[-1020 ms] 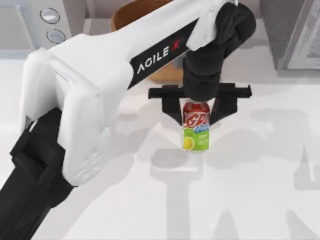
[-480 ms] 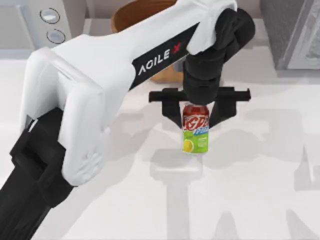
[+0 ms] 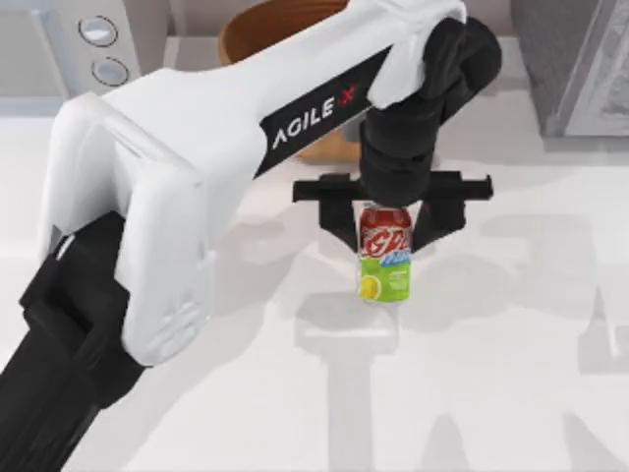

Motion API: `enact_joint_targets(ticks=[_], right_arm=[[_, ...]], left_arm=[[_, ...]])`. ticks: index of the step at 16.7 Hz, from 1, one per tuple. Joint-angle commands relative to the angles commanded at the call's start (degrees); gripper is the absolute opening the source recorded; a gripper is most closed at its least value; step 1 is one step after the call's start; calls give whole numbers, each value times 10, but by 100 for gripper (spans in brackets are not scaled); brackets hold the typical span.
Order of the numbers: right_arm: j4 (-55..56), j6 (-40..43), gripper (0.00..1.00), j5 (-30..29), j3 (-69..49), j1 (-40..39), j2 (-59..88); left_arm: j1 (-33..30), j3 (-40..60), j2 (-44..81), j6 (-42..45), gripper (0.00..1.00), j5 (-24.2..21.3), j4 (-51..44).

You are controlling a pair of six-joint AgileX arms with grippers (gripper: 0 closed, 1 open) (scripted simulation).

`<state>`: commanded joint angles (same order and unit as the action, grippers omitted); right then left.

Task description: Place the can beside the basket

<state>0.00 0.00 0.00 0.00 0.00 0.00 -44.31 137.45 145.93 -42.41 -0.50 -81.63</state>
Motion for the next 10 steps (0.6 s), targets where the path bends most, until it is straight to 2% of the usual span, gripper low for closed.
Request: enact_joint_targets(ticks=[8, 10], right_arm=[[0, 0, 100, 0, 0, 0, 0], [0, 0, 100, 0, 0, 0, 0]], left_arm=[[0, 0, 0, 0, 98, 0, 0], [0, 0, 0, 0, 100, 0, 0]])
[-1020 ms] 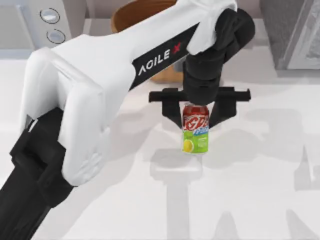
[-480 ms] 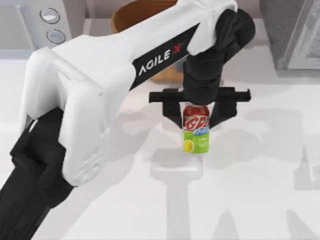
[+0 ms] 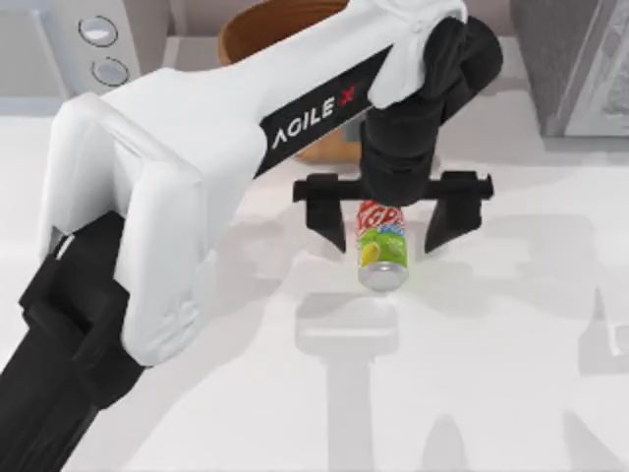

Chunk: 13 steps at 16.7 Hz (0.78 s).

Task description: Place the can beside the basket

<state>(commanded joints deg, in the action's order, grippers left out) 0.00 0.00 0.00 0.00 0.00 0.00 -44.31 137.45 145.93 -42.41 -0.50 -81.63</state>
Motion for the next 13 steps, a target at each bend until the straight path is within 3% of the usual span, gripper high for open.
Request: enact_joint_targets(ticks=[8, 13], right_arm=[[0, 0, 100, 0, 0, 0, 0], [0, 0, 100, 0, 0, 0, 0]], left_arm=[[2, 2, 1, 0, 100, 0, -2], [0, 92, 30, -2, 100, 0, -65]])
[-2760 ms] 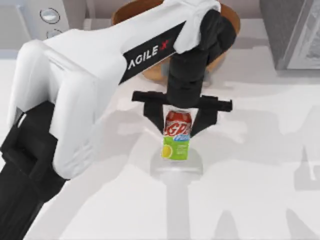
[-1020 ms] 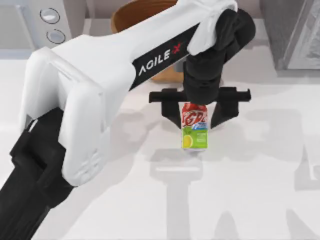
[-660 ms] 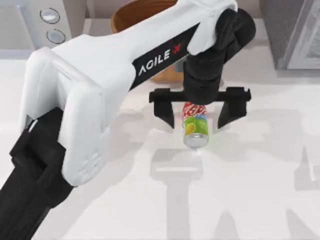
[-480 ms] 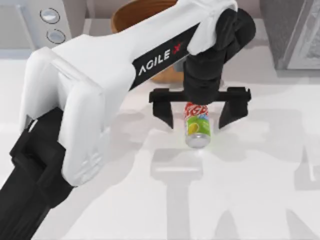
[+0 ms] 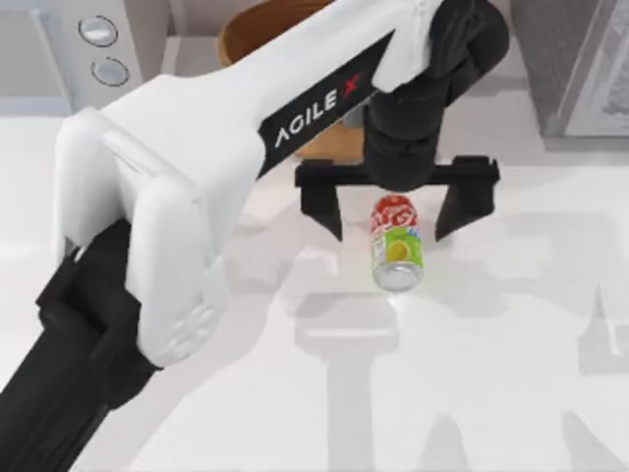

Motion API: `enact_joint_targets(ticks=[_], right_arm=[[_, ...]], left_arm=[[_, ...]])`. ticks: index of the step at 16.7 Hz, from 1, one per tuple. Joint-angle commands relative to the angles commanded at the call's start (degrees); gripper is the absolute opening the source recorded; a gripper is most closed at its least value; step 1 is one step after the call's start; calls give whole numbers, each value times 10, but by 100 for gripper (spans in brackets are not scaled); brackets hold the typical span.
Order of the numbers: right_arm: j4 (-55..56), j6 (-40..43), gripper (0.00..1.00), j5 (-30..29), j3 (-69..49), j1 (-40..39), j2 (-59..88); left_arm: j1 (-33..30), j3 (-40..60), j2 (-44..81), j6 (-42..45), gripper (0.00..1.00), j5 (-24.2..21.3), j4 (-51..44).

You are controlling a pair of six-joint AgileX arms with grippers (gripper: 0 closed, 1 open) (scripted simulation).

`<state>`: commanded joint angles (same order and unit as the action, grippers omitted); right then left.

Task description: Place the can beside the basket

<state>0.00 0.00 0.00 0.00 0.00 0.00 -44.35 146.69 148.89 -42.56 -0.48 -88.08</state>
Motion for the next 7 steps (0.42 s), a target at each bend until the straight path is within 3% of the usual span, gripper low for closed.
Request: enact_joint_targets(ticks=[7], right_arm=[[0, 0, 100, 0, 0, 0, 0]], left_arm=[[1, 116, 31, 1, 100, -1, -84]])
